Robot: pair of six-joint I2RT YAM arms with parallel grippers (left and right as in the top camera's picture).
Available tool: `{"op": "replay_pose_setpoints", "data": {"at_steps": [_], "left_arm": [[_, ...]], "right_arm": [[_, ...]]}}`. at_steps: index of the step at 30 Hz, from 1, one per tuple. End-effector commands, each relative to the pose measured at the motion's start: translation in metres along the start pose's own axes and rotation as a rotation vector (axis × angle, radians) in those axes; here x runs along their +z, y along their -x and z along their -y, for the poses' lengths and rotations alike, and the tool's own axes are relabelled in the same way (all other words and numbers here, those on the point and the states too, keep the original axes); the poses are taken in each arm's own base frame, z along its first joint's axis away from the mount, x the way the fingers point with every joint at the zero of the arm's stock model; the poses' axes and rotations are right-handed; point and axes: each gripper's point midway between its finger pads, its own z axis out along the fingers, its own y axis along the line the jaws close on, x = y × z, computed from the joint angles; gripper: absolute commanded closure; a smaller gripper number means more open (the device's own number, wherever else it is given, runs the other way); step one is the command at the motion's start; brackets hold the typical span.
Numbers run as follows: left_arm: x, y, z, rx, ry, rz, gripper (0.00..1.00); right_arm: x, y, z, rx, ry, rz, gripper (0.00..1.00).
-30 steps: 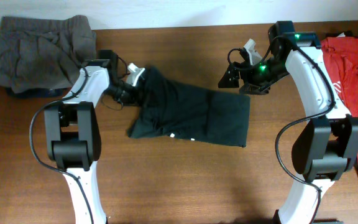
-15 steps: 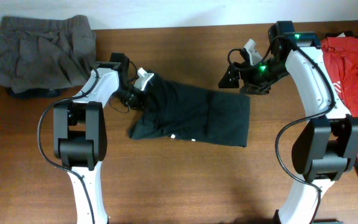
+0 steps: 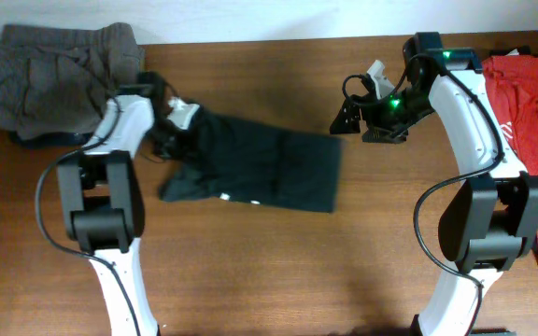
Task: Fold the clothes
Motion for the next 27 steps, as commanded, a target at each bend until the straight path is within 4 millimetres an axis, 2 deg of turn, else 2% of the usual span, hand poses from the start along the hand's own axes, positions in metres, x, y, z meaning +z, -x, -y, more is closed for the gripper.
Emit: {"op": "replay_pose_setpoints", "data": {"at_steps": [1,6,8,11,12,13,19,21,27], "left_arm": [[-0.024,0.013,-0.038,-0.039,0.115,0.025,0.99],[-0.066,0.038,-0.028,-0.007,0.132,0.092,0.99],[-0.079,0.048,-0.017,0.017,0.137,0.121,0.99],[-0.089,0.058,0.004,0.058,0.129,0.145,0.99],[-0.089,0.059,0.019,0.079,0.125,0.138,0.99],[-0.088,0.059,0.025,0.086,0.122,0.132,0.99],[-0.065,0.049,0.087,0.156,0.097,0.054,0.99],[-0.058,0.047,0.12,0.224,0.088,0.039,0.99],[-0.046,0.04,0.166,0.31,0.076,0.018,0.99]], "right_arm": [[-0.008,0.001,0.002,-0.019,-0.031,0.014,0.01],[-0.008,0.0,0.002,-0.019,-0.031,0.014,0.01],[-0.007,0.0,0.002,-0.019,-0.031,0.014,0.01],[-0.007,0.001,0.003,-0.021,-0.037,0.016,0.01],[-0.008,0.002,0.007,-0.023,-0.06,0.017,0.01],[-0.008,0.002,0.009,-0.022,-0.075,0.017,0.01],[-0.009,0.004,0.025,0.004,-0.162,0.025,0.01],[-0.008,0.005,0.036,0.051,-0.214,0.035,0.01],[0.001,0.003,0.042,0.066,-0.213,0.01,0.01]]}}
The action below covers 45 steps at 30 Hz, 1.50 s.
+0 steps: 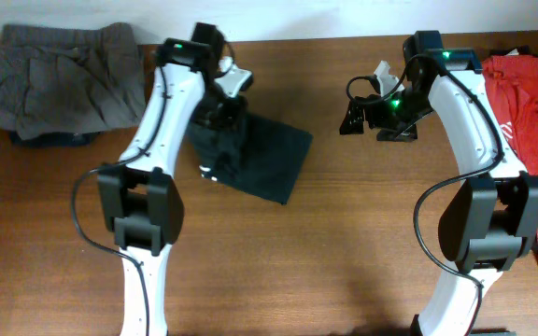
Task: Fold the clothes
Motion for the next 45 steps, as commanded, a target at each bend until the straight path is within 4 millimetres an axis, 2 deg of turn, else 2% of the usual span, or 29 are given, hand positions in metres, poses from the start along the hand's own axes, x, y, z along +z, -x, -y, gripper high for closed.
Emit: {"op": "replay_pose_setpoints", "data": {"at_steps": [1,5,7,8,12,15,19,21,22,25,29,33,34,36,39,41,42,44,45], "left_arm": [[0.003,0.006,0.026,0.026,-0.011,0.004,0.99],[0.008,0.006,0.045,0.057,-0.019,-0.006,0.99],[0.009,0.006,0.049,0.066,-0.02,-0.009,0.98],[0.01,0.006,0.051,0.07,-0.021,-0.009,0.94],[0.013,0.005,0.062,0.091,-0.025,-0.018,0.93],[0.014,0.003,0.067,0.1,-0.028,-0.026,0.78],[0.015,-0.001,0.074,0.109,-0.032,-0.045,0.73],[0.016,-0.005,0.076,0.11,-0.034,-0.062,0.55],[0.016,-0.006,0.078,0.11,-0.035,-0.066,0.53],[0.015,-0.006,0.088,0.109,-0.096,-0.061,0.52],[0.009,-0.006,0.123,0.138,-0.299,-0.044,0.52],[-0.001,0.0,0.121,0.164,-0.286,-0.015,0.53],[-0.011,0.005,0.119,0.187,-0.272,0.011,0.53],[-0.027,0.013,0.098,0.189,-0.143,0.043,0.52],[-0.061,0.017,0.034,0.021,0.184,0.071,0.47],[-0.07,0.01,0.011,-0.035,0.228,0.06,0.4],[-0.072,0.003,0.002,-0.058,0.226,0.039,0.32],[-0.072,-0.021,-0.023,-0.132,0.22,-0.046,0.18],[-0.07,-0.029,-0.028,-0.143,0.19,-0.071,0.17]], "right_arm": [[0.006,-0.002,0.01,0.026,-0.027,-0.018,0.01],[0.006,0.003,0.01,0.017,-0.027,0.003,0.01],[0.006,0.006,0.011,0.02,-0.028,0.013,0.01],[0.006,0.006,0.01,0.02,-0.027,0.016,0.01],[0.006,0.006,0.01,0.019,-0.027,0.016,0.01],[0.006,0.006,0.01,0.019,-0.027,0.015,0.01],[0.006,0.006,0.01,0.019,-0.027,0.015,0.01],[0.006,0.006,0.01,0.019,-0.027,0.016,0.01],[0.006,0.006,0.01,0.019,-0.027,0.015,0.01],[0.006,0.006,0.01,0.019,-0.027,0.015,0.01],[0.006,0.006,0.01,0.019,-0.027,0.016,0.01],[0.006,0.006,0.01,0.019,-0.028,0.016,0.01],[0.006,0.006,0.011,0.018,-0.028,0.016,0.01],[0.006,0.006,0.011,0.018,-0.028,0.016,0.01],[0.006,0.006,0.011,0.018,-0.028,0.016,0.01],[0.006,0.006,0.011,0.019,-0.028,0.015,0.01],[0.006,0.006,0.011,0.019,-0.028,0.015,0.01],[0.006,0.006,0.011,0.018,-0.028,0.015,0.01],[0.006,0.006,0.011,0.018,-0.028,0.016,0.01]]}}
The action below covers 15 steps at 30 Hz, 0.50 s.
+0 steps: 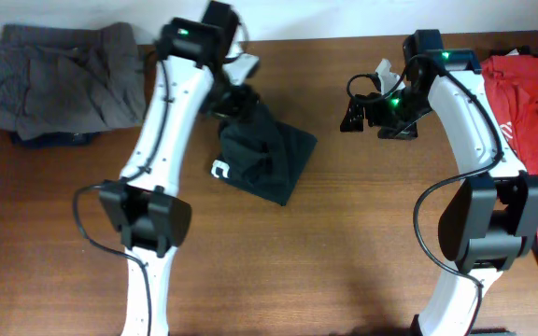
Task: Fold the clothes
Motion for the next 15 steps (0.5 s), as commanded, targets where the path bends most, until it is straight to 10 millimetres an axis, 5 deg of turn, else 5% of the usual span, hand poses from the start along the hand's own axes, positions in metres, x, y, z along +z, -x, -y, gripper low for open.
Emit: {"op": "replay_pose_setpoints", "data": {"at_steps": [1,4,9,15], "left_arm": [[0.006,-0.021,-0.038,-0.078,-0.007,-0.077,0.17],[0.025,-0.018,-0.03,-0.02,-0.209,-0.052,0.17],[0.062,-0.022,-0.016,0.011,-0.293,-0.077,0.18],[0.07,-0.021,0.017,0.079,-0.306,-0.094,0.19]], "right_arm": [[0.004,-0.001,0.006,0.009,-0.01,-0.01,0.01],[0.005,0.002,0.006,0.004,-0.009,0.002,0.01],[0.005,0.001,0.007,0.007,-0.009,-0.004,0.01],[0.005,0.001,0.007,0.007,-0.01,-0.004,0.01]]}}
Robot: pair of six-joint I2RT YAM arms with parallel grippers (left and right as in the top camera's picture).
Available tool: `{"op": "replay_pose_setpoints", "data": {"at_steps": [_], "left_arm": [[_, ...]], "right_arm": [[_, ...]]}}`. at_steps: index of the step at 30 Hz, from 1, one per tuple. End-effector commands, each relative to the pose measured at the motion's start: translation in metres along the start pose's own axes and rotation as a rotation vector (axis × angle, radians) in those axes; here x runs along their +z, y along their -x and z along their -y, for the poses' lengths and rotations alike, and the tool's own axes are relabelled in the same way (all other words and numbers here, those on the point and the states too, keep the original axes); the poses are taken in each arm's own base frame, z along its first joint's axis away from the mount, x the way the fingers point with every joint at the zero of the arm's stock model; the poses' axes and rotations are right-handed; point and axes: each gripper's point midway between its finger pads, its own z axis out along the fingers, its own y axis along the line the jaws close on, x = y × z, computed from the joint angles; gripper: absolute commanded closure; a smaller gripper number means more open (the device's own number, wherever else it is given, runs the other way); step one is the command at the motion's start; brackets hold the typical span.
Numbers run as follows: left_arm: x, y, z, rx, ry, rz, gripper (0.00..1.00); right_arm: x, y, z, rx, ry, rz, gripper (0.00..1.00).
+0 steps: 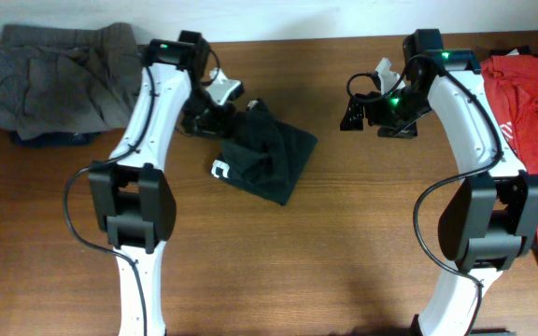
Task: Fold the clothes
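Observation:
A black garment (267, 154) lies folded into a compact slanted bundle in the middle of the table, with a white tag (219, 169) at its left edge. My left gripper (215, 116) sits low at the bundle's upper left corner. It looks open, and the cloth is not lifted. My right gripper (351, 118) hovers over bare wood to the right of the garment, open and holding nothing.
A heap of grey-brown clothes (54, 79) lies at the back left corner. A red garment (535, 112) hangs along the right edge of the table (344, 252), beside the right arm's base.
My left gripper has moved left and down off the top of the black bundle and no longer holds the cloth up. The bundle has barely shifted. The right arm is unchanged.
At first the black garment lay spread wide, my left gripper at its left end and my right just off its right end. Then my left gripper had carried that end across, halving the garment. It then stood over the bundle's top, and now rests beside it.

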Motion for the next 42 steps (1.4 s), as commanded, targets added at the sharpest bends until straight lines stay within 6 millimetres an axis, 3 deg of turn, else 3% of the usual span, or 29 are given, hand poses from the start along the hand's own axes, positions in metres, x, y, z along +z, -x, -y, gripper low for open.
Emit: {"op": "replay_pose_setpoints", "data": {"at_steps": [1,4,7,8,11,21,22,24,25,29,35,38,42], "left_arm": [[0.011,0.002,0.029,0.07,-0.046,-0.015,0.21],[0.018,0.001,0.045,0.102,-0.053,-0.034,0.33],[0.028,-0.002,0.065,0.143,-0.058,-0.059,0.6],[0.03,-0.003,0.071,0.153,-0.06,-0.066,0.78],[0.033,-0.009,0.086,0.164,-0.086,-0.092,0.99],[0.049,-0.016,0.162,0.27,-0.248,-0.109,0.99],[0.051,-0.018,0.168,0.285,-0.246,-0.117,0.95],[0.055,-0.021,0.175,0.306,-0.235,-0.129,0.63],[0.059,-0.023,0.174,0.325,-0.191,-0.141,0.4],[0.057,-0.02,0.163,0.315,-0.142,-0.137,0.36],[0.026,0.004,0.122,0.147,-0.113,-0.041,0.36],[0.004,0.02,0.075,-0.024,-0.1,0.039,0.36],[-0.015,0.023,0.026,-0.191,-0.093,0.087,0.35]], "right_arm": [[0.004,-0.002,0.006,0.011,-0.01,-0.015,0.01],[0.004,-0.002,0.006,0.011,-0.01,-0.015,0.01],[0.004,-0.002,0.006,0.012,-0.01,-0.015,0.01],[0.004,-0.002,0.006,0.012,-0.01,-0.015,0.01],[0.004,-0.002,0.006,0.012,-0.01,-0.015,0.01],[0.004,-0.001,0.006,0.01,-0.01,-0.011,0.01],[0.004,-0.001,0.006,0.01,-0.01,-0.011,0.01],[0.004,-0.001,0.006,0.01,-0.01,-0.012,0.01],[0.004,-0.002,0.006,0.01,-0.01,-0.012,0.01],[0.004,-0.002,0.006,0.01,-0.01,-0.013,0.01],[0.004,-0.002,0.007,0.011,-0.011,-0.015,0.01],[0.004,-0.002,0.007,0.001,-0.011,-0.015,0.01],[0.004,-0.002,0.007,0.0,-0.011,-0.015,0.01]]}}
